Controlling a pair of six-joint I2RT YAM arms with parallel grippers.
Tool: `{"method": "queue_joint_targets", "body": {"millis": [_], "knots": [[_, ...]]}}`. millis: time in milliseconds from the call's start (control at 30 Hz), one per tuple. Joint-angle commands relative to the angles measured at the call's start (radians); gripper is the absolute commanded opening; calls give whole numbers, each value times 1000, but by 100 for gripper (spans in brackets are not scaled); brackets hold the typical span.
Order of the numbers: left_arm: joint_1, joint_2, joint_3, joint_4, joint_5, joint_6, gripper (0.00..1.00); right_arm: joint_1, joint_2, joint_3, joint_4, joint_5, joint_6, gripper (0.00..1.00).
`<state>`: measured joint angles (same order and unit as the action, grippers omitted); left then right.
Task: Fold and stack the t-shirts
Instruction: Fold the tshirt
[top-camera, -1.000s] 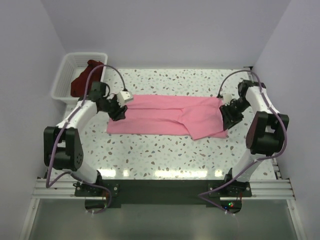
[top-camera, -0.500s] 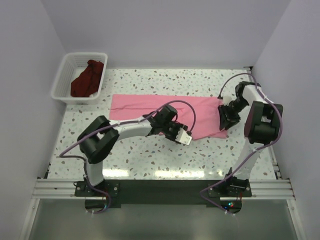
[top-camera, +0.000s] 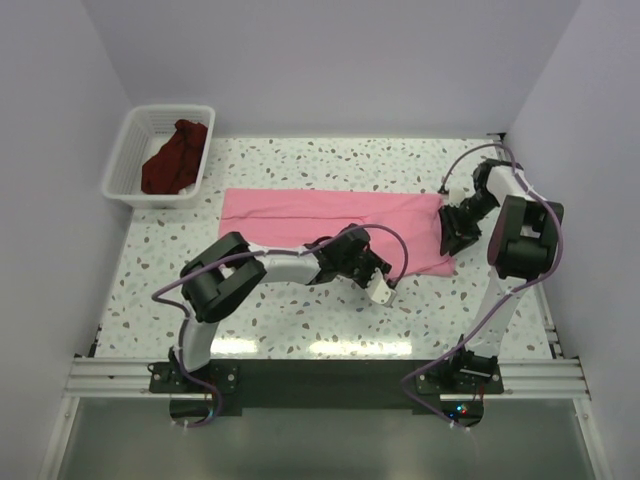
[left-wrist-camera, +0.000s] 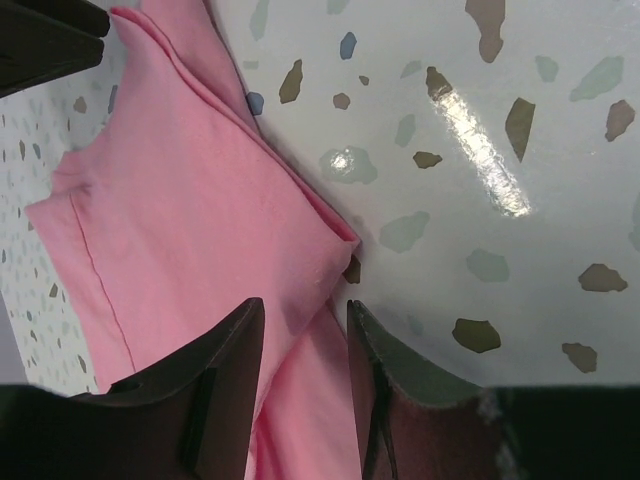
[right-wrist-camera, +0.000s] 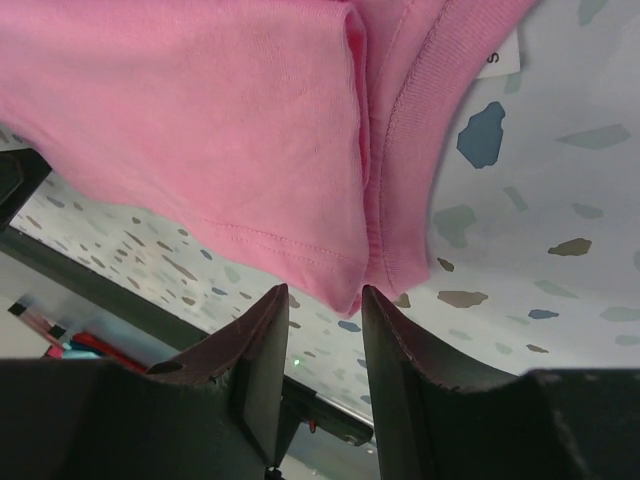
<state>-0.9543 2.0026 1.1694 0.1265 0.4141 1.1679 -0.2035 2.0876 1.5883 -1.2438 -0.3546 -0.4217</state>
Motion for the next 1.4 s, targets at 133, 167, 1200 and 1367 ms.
{"method": "queue_joint_targets", "body": {"millis": [133,167,1200,1367], "knots": [[-23,16,3,30,18,131,43,-1,6,19,-25,-21,6,38],[-24,19,4,19,20,137,43,-1,8,15,-25,-21,4,38],[-43,76,99,-123,48,253,19,-1,12,-2,4,49,14,37],[-44,82,105,-156,45,251,15,-1,26,-8,15,48,11,30]]}}
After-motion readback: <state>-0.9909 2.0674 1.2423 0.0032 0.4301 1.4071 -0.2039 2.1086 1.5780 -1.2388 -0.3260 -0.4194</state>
